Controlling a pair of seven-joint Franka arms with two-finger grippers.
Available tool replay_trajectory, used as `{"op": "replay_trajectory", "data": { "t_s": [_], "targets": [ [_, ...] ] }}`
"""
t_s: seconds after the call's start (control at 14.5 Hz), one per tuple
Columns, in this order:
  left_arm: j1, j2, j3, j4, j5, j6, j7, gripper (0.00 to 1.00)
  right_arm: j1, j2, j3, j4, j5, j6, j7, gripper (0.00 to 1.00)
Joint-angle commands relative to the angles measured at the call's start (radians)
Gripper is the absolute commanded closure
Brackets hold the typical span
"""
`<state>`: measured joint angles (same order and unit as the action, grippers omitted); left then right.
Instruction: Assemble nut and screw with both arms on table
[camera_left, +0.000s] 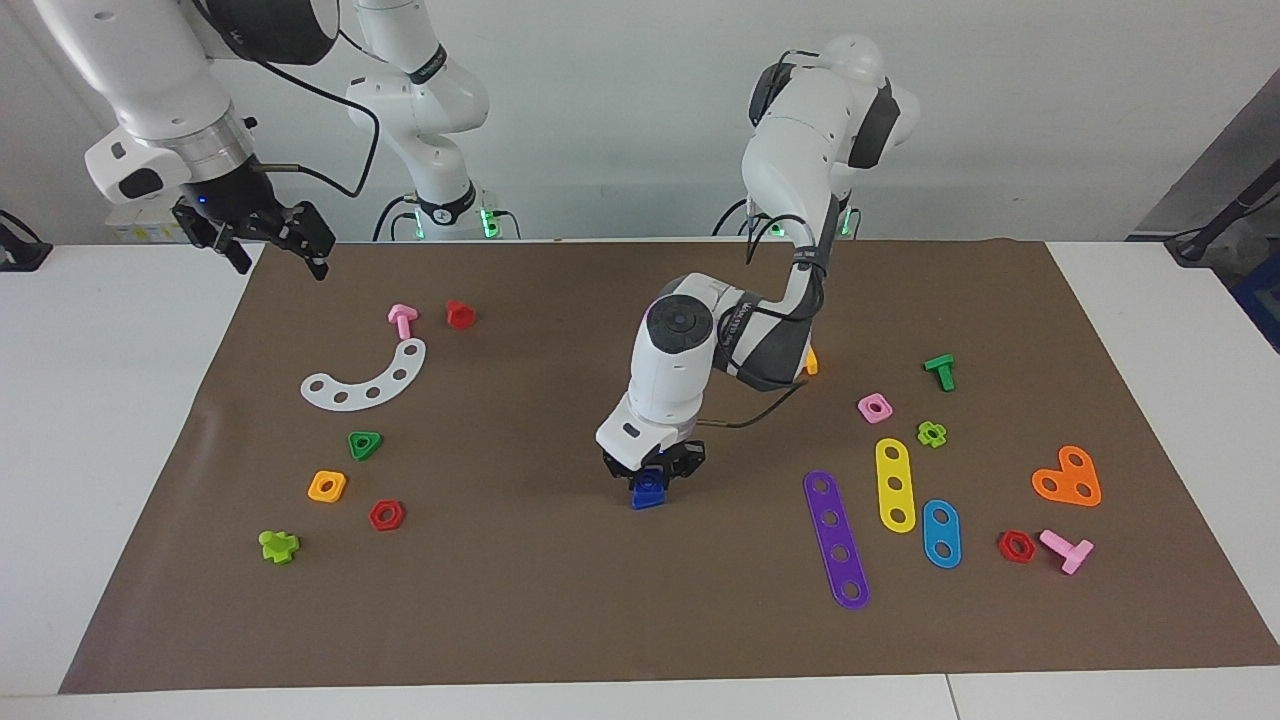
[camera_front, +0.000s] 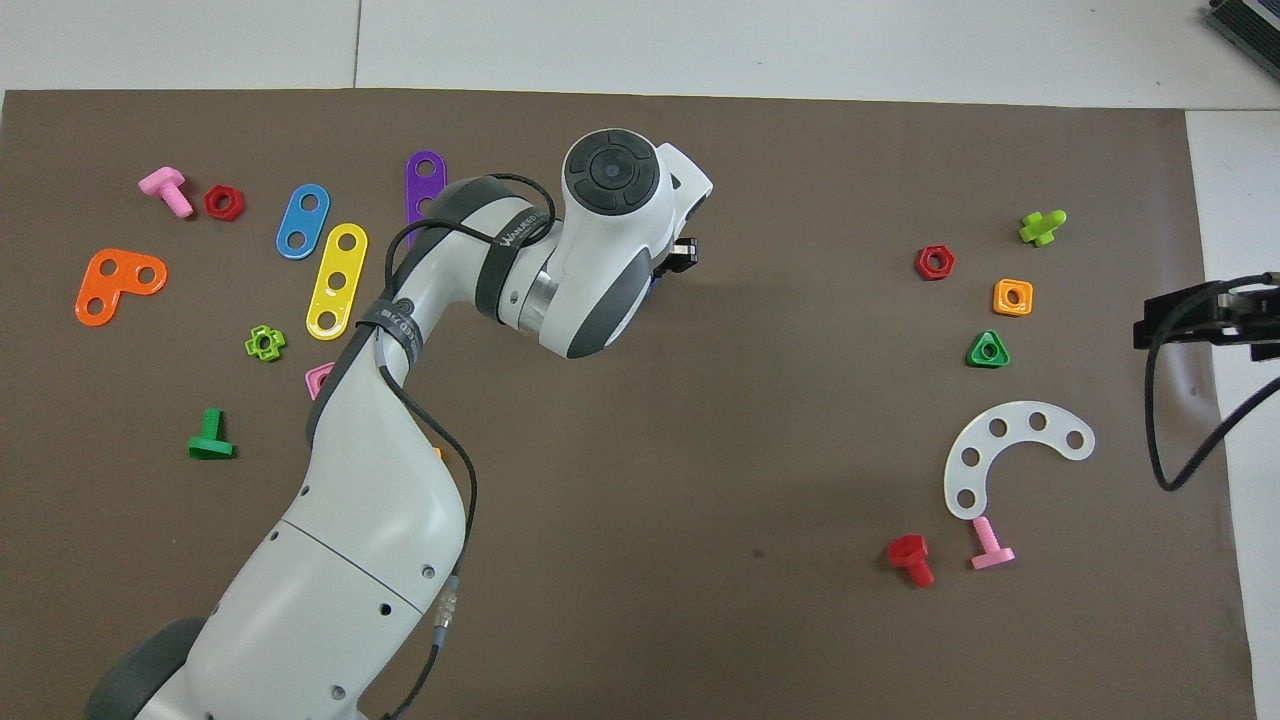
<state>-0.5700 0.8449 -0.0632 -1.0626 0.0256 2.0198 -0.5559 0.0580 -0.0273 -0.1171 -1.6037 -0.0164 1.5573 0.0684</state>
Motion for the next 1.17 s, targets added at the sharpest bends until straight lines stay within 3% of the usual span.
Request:
{"op": "replay_trajectory", "data": {
  "t_s": [0.0, 0.48, 0.83, 1.1],
  "targets": [
    [-0.017, 0.029, 0.019, 0.039, 0.030, 0.002, -0.007, 0.65, -0.004, -0.017, 0.002, -0.019, 0.003, 0.003, 0.004, 0.00],
    [-0.017, 0.029, 0.019, 0.039, 0.031, 0.002, -0.007, 0.19, -0.004, -0.017, 0.002, -0.019, 0.003, 0.004, 0.004, 0.00],
    [-0.005, 0.028, 0.020, 0.044, 0.027, -0.042, -0.006, 0.17, -0.004, -0.017, 0.002, -0.019, 0.003, 0.004, 0.004, 0.00],
    [0.102, -0.084, 0.010, 0.050, -0.051, -0.166, 0.008, 0.17, -0.004, -0.017, 0.002, -0.019, 0.003, 0.004, 0.005, 0.00]
  ]
}}
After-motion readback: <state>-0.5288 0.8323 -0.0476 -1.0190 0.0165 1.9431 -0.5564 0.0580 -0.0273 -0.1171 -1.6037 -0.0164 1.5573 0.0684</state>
